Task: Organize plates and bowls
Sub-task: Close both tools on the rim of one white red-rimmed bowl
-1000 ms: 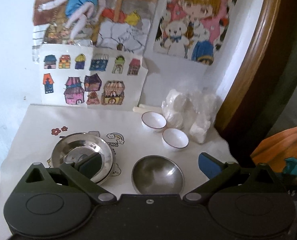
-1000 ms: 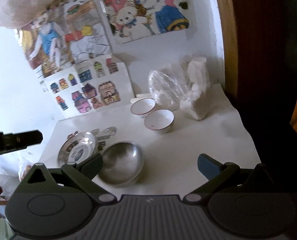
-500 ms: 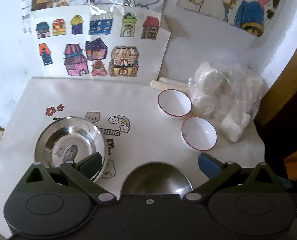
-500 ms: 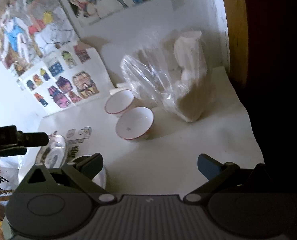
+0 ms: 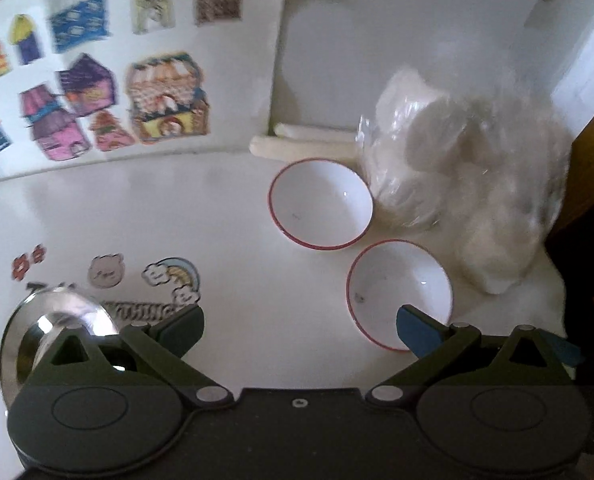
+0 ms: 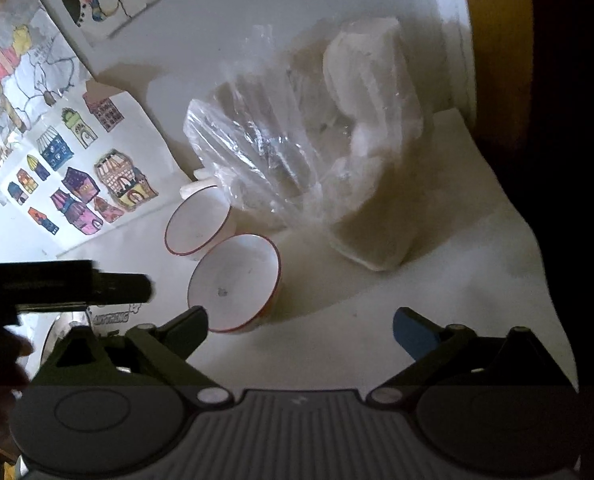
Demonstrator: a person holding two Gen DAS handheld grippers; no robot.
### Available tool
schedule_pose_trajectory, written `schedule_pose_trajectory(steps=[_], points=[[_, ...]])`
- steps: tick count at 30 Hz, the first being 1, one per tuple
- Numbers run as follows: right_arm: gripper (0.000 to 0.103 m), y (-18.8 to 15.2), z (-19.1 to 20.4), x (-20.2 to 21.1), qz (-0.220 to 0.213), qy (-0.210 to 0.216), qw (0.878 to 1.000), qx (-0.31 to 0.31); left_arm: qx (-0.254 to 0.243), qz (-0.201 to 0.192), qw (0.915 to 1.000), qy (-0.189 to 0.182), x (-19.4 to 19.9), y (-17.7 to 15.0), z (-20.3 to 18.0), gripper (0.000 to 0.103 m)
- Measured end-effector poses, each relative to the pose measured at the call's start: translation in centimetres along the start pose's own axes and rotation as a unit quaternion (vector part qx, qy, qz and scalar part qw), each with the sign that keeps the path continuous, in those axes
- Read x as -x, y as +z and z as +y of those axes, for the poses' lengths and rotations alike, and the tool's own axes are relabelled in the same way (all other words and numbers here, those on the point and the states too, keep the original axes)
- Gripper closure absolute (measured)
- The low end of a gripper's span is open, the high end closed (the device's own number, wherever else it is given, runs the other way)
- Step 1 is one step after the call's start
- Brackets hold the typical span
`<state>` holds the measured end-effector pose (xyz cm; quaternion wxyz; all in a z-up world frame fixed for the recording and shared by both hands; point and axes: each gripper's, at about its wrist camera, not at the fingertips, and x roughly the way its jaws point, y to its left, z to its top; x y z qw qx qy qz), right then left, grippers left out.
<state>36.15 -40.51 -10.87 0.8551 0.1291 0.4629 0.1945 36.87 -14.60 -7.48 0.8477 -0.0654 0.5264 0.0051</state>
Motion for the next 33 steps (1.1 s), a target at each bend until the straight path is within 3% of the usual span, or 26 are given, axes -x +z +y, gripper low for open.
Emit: schedule_pose_trajectory(steps=[12, 19, 23, 31, 33], points=[[0.024, 0.6, 0.0, -2.8, 0.016, 0.015, 1.0, -0.012, -0.014, 0.039, 0.9991, -0.006, -4.7, 1.4, -0.8, 0.007], [0.048, 0.8, 0.1, -3.9, 0.028, 0.023, 0.999, -0.009, -0.002, 0.056, 0.9981, -0.028, -5.6, 1.6, -1.0, 0.042], [0.064, 1.0, 0.3, -4.2, 0.03, 0.029, 0.999, -0.011, -0.001, 0.063, 0.9972, -0.041, -5.9, 1.6, -1.3, 0.055], [0.078, 1.2, 0.5, -4.8, 0.039, 0.041, 0.998, -0.014, -0.001, 0.073, 0.9955, -0.061, -6.5, 1.7, -2.0, 0.089], [0.08, 1.2, 0.5, -5.0, 0.044, 0.044, 0.998, -0.017, -0.001, 0.077, 0.995, -0.064, -6.6, 1.5, -2.3, 0.092]])
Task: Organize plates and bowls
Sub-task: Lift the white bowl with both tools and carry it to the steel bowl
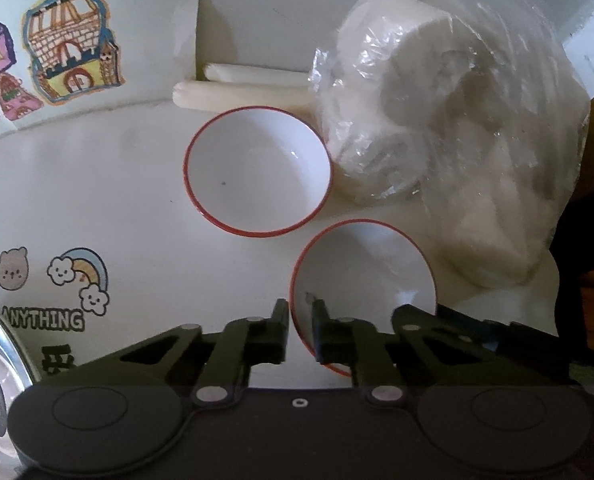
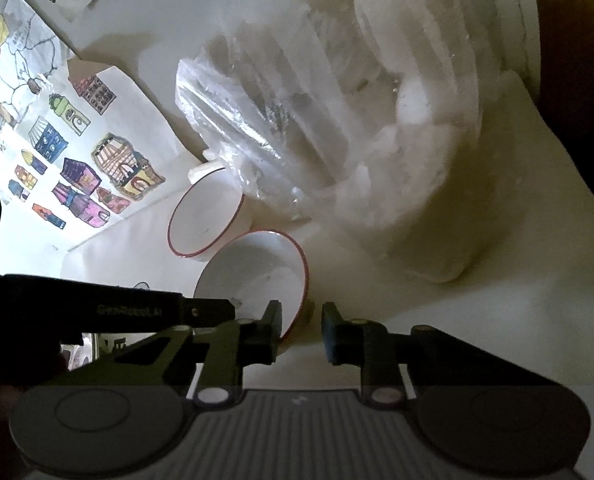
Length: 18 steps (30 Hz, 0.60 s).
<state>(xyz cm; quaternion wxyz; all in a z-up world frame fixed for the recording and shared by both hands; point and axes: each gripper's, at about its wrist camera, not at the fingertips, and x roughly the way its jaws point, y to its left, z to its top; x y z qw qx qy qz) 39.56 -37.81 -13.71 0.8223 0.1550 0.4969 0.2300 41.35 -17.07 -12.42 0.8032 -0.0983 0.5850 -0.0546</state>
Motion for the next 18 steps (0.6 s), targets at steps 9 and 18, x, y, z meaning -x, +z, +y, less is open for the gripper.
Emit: schedule_pose_trajectory(steps=[9, 18], points=[[0.084, -0.1, 0.3, -0.3, 0.01, 0.004, 1.0, 0.006, 0.01, -0.004, 0.9999, -0.004, 0.6, -0.8, 0.2, 0.094], [0.084, -0.7, 0.9, 1.9, -0.002, 0.008, 1.0, 0.018, 0.007, -0.029, 0.9995, -0.015, 2.9, -2.2, 0.3, 0.094]])
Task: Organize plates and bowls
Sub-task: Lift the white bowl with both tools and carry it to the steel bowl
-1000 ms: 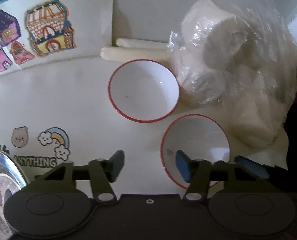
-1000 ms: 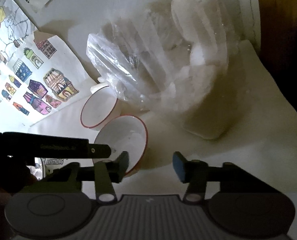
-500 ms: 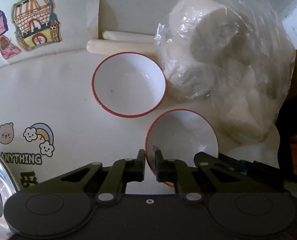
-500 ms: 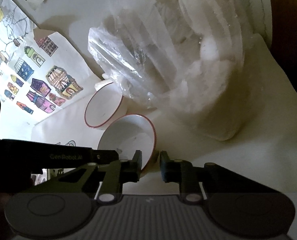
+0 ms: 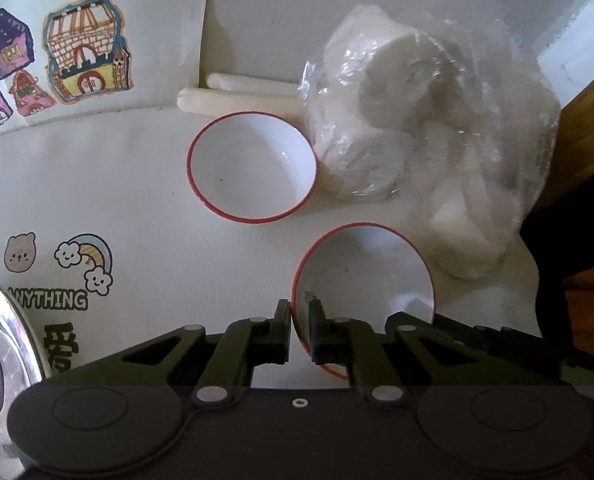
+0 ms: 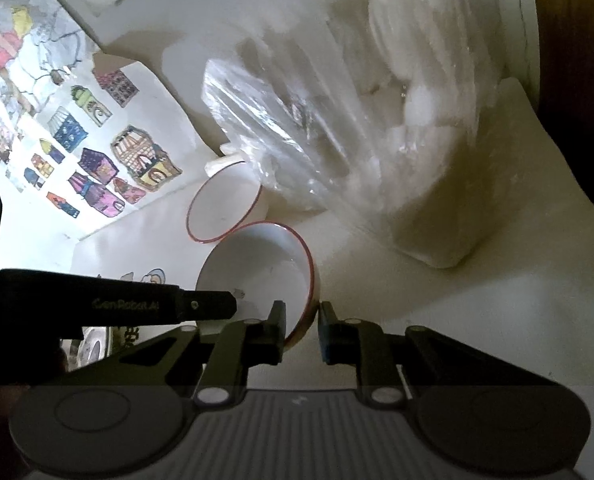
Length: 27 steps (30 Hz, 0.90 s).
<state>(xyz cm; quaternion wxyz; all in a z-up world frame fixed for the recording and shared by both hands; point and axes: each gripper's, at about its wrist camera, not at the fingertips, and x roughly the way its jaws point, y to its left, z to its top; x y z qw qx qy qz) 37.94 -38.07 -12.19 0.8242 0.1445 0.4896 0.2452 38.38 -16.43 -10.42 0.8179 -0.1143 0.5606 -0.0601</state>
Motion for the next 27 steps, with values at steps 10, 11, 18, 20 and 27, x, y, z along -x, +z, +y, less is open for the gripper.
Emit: schedule_pose_trajectory(steps=[10, 11, 18, 20, 27], points=[[0.084, -0.9, 1.6, 3.2, -0.016, 0.011, 1.0, 0.022, 0.004, -0.032, 0.9994, -0.014, 3.9, -1.7, 0.2, 0.094], [0.084, -1.1, 1.8, 3.5, -0.017, 0.013, 0.999, 0.025, 0.004, -0.035, 0.9993, -0.014, 4.4, -1.9, 0.2, 0.094], [0.084, -2.2, 3.7, 4.7, -0.009, 0.028, 0.998, 0.051, 0.016, -0.052, 0.9984, -0.013, 6.6, -3.2, 1.0, 0.094], [0.084, -2.4, 4.3, 5.0, -0.004, 0.036, 0.998, 0.061, 0.021, -0.056, 0.9981, -0.012, 7.4, -3.9, 1.5, 0.094], [0.084, -3.4, 6.6, 5.4, 0.019, 0.069, 0.992, 0.106, 0.051, -0.059, 0.9969, -0.003, 9.7, -6.7, 3.7, 0.094]])
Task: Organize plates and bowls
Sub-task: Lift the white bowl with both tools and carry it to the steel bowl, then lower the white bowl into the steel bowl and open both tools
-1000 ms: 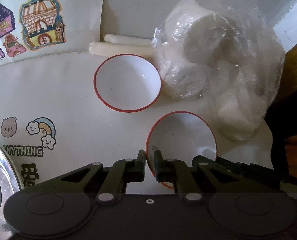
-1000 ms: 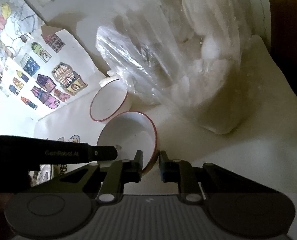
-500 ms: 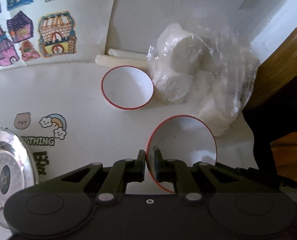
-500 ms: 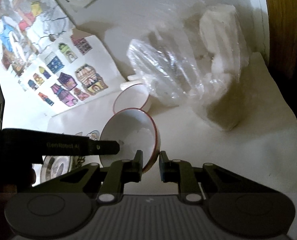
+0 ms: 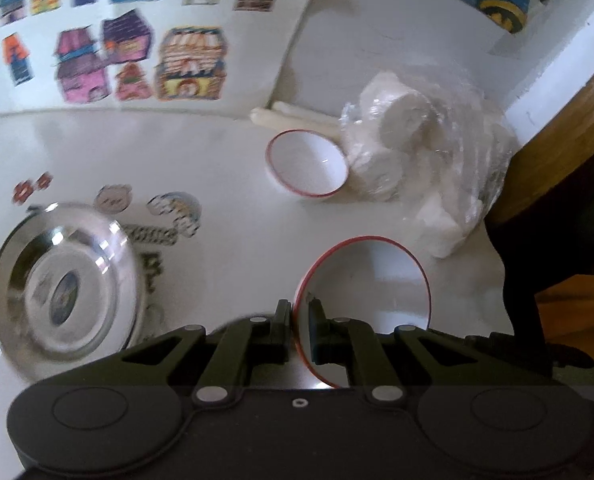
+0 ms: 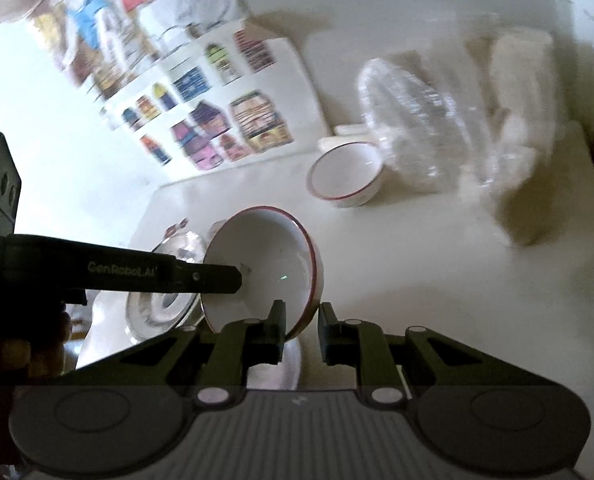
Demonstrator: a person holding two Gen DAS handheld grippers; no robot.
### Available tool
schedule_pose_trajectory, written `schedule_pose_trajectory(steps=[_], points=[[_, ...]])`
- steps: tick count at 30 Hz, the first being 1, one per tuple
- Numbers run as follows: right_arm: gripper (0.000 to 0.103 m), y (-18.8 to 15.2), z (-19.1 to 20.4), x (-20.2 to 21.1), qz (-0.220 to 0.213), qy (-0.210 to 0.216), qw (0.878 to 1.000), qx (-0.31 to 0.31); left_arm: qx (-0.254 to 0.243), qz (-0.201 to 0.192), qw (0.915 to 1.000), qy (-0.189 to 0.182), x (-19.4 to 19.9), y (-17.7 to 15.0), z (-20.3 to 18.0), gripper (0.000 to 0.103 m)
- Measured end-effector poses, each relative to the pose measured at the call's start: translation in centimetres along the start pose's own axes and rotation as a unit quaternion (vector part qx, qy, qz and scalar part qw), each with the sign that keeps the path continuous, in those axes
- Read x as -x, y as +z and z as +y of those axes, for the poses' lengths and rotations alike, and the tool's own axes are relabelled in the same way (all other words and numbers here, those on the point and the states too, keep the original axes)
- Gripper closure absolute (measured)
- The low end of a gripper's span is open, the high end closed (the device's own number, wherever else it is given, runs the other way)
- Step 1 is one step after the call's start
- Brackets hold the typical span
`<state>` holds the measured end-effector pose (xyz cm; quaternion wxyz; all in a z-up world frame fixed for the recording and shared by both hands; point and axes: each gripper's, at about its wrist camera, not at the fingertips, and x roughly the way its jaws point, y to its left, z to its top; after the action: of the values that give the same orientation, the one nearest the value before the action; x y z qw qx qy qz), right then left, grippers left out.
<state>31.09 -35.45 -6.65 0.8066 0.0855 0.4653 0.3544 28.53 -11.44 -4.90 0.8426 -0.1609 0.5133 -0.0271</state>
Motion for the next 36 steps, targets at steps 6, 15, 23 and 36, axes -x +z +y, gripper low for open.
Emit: schedule_pose_trajectory(steps=[6, 15, 23, 36], points=[[0.084, -0.6, 1.4, -0.6, 0.026, 0.023, 0.999, 0.025, 0.027, 0.011, 0.9995, 0.014, 0.9, -2.0, 2.0, 0.094], [0.084, -0.5, 1.8, -1.5, 0.069, 0.035, 0.996, 0.04, 0.051, 0.041, 0.9975, 0.025, 0.8, -4.0, 3.2, 0.094], [0.084, -0.3, 1.9, -2.6, 0.1, 0.029, 0.994, 0.042, 0.061, 0.064, 0.9955, 0.033, 0.0, -4.4, 3.6, 0.094], [0.084, -0.1, 1.8, -4.3, 0.136, 0.026, 0.99, 0.035, 0.08, 0.092, 0.9916, 0.044, -1.5, -4.2, 4.1, 0.094]])
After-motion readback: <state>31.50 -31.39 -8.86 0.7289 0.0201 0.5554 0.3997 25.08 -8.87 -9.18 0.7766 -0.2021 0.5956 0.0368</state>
